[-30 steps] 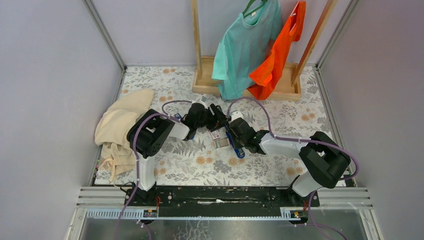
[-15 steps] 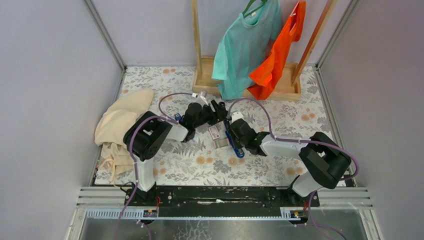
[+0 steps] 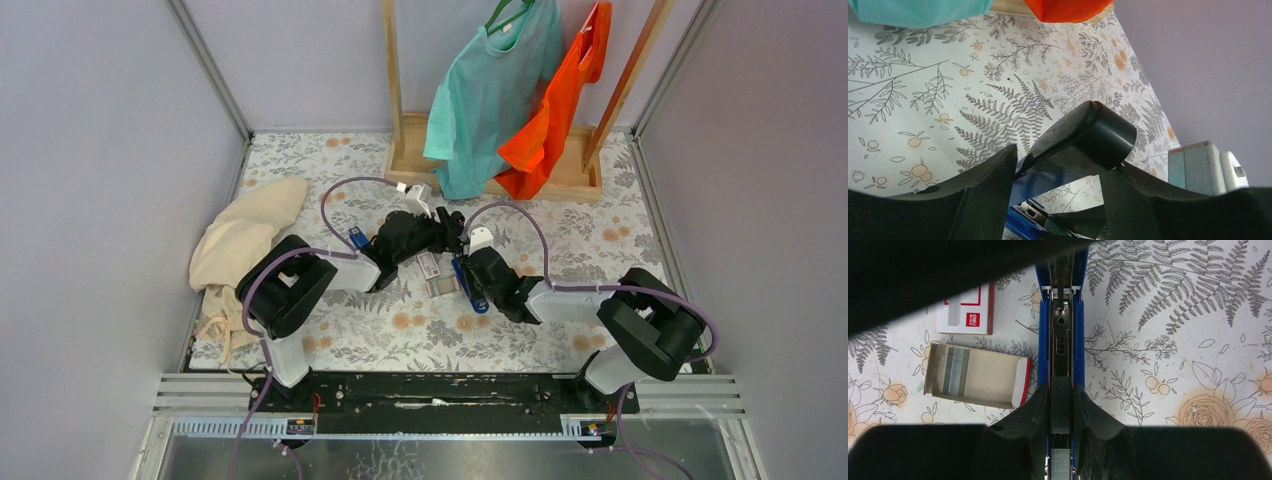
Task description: Load the staples into the stapler
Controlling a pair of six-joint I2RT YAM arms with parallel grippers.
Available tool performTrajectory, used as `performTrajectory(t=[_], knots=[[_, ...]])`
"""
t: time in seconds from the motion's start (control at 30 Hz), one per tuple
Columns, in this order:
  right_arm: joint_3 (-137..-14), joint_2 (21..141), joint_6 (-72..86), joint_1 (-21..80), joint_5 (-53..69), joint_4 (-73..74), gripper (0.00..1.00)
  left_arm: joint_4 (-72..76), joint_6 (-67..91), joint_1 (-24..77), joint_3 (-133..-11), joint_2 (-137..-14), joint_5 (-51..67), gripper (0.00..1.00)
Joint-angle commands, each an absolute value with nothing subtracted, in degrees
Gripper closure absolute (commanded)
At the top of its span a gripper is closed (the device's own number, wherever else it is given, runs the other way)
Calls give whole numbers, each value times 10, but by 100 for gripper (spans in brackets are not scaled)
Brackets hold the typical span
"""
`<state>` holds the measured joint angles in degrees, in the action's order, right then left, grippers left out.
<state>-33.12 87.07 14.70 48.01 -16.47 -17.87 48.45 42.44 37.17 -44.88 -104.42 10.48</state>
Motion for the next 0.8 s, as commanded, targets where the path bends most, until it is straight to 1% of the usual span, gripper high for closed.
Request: performTrajectory(t=[0.0, 0.1, 0.33, 0.47, 0.6, 0.77], knots=[[-311, 869, 125, 482, -211, -233, 92, 476, 357, 388, -441, -1024, 72, 34], [-313, 880, 103, 482, -222, -264, 90, 458, 328, 401, -444, -1021, 56, 34], [-327, 908, 75, 474, -228, -313, 89, 431, 287, 430, -439, -1022, 7, 32], [-325, 910, 62, 467, -203, -340, 88, 421, 267, 445, -441, -1018, -14, 30], [-319, 913, 54, 460, -184, -375, 87, 414, 260, 449, -443, -1019, -38, 25], [-295, 907, 56, 453, -163, -430, 86, 410, 264, 449, -437, -1010, -67, 23]])
